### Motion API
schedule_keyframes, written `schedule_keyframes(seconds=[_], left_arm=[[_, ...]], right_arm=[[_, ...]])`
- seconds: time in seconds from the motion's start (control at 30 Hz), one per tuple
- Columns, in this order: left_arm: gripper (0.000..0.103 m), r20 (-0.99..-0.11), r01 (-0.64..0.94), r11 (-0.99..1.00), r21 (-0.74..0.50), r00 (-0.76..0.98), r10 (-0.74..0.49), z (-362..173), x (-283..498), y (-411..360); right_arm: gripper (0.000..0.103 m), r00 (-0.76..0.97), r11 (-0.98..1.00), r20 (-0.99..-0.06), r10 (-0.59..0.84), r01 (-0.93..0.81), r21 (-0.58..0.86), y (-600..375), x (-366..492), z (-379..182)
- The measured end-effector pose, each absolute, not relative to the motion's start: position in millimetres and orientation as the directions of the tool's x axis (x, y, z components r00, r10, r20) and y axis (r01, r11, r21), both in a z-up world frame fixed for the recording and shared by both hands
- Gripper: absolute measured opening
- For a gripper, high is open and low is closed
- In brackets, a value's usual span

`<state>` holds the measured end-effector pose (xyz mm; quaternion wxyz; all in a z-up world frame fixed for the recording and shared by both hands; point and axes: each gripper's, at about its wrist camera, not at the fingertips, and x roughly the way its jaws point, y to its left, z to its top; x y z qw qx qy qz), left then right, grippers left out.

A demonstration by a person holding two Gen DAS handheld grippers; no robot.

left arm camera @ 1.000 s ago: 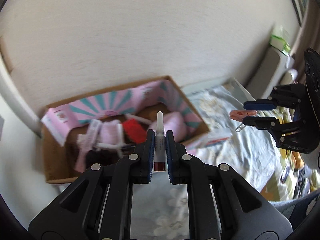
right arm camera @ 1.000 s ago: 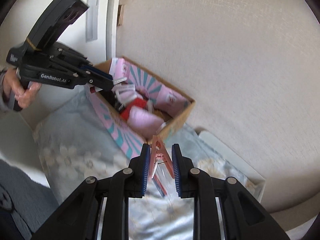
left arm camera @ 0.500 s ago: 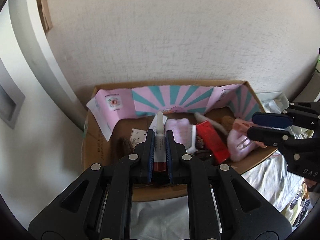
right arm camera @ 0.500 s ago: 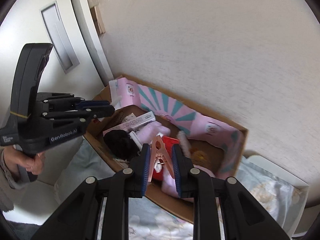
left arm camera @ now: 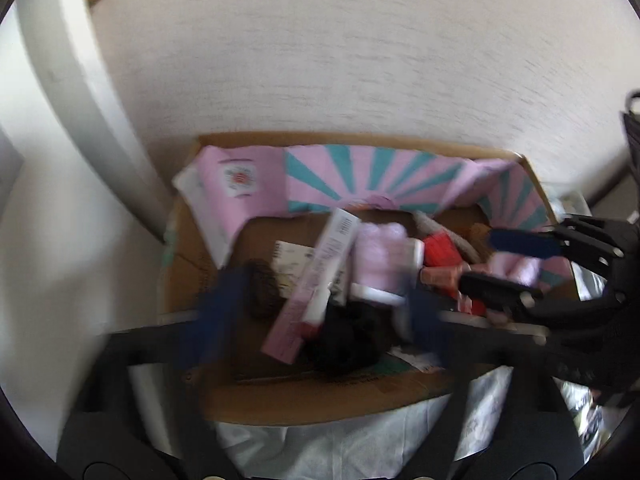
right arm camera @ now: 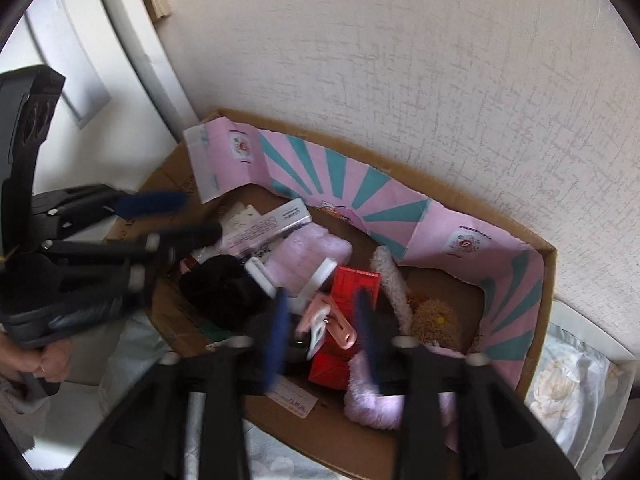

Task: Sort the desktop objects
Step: 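Open both grippers to drop the marker and clothespin inside, then move both grippers back toward the clear case and tape roll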

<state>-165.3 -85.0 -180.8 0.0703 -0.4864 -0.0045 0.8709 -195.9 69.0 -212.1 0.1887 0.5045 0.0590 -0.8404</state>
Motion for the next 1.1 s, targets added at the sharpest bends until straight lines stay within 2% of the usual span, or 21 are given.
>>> schedule_keyframes(seconds=[0.13, 0.47, 0.67, 0.87, 1.1], left_arm=[[0.101, -0.830, -0.086, -0.994, -0.063, -0.548, 0.100, -165, -161, -98], [0.101, -0.834, -0.035, -0.997, -0.075, -0.545, 0.082, -153, -136, -111], [0.101, -0.830, -0.079, -0.995, -0.056, -0.551, 0.090, -141, -120, -89], [0.101, -0.823, -0.129, -0.991, 0.021, -0.565, 0.056, -125, -106, -54], [0.101, -0.803, -0.187, -0.981, 0.040, -0.591, 0.080, -102, -87, -16]], right_arm=[[0.065, -0.499, -0.938, -0.837, -0.226, 0.342, 0.050, 81, -188, -195], [0.065, -0.586, -0.961, -0.785, -0.200, 0.272, 0.041, 129, -147, -162], [0.065, -0.604, -0.981, -0.780, -0.163, 0.181, 0.065, 169, -125, -153], [0.065, -0.636, -0.991, -0.760, -0.133, 0.104, 0.086, 207, -98, -143], [0.065, -0.667, -0.994, -0.738, -0.104, 0.050, 0.095, 242, -64, -131]])
